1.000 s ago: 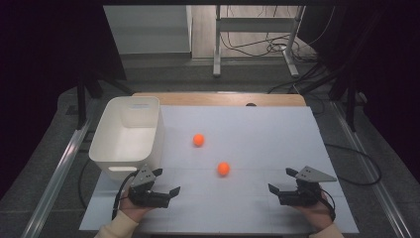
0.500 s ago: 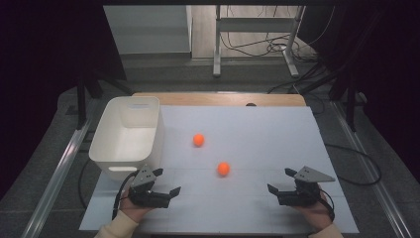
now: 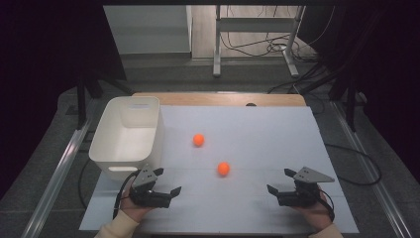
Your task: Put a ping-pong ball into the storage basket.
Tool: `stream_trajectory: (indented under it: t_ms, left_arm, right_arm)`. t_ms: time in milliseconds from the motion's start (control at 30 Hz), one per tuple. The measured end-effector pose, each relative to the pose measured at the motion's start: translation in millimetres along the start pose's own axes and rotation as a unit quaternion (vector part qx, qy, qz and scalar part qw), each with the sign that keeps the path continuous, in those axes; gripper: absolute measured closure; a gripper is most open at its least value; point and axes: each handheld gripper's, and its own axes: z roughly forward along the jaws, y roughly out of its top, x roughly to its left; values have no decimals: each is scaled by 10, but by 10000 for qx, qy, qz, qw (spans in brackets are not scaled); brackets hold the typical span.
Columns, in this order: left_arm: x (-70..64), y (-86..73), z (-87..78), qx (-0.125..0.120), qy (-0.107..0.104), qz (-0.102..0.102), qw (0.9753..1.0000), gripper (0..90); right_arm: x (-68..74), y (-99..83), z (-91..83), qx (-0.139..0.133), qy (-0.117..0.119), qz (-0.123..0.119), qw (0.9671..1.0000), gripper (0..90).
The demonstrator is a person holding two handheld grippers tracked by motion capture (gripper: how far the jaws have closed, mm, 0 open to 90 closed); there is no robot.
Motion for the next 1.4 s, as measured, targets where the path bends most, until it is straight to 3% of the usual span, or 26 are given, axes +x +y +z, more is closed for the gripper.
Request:
stream_trajectory:
  t_ms: [533, 833, 1400]
  left_arm:
    - [-90, 113, -13, -35, -49, 54, 10000, 73]
    - [-139, 231, 35, -44, -32, 32, 10000, 72]
    - [-140, 404, 43, -161, -53, 19, 9999, 72]
  right_arm:
    - [17, 2, 4, 40, -9, -12, 10000, 115]
    - [25, 9, 7, -9, 100, -31, 9999, 124]
    - [50, 12, 46, 109, 93, -61, 9999, 126]
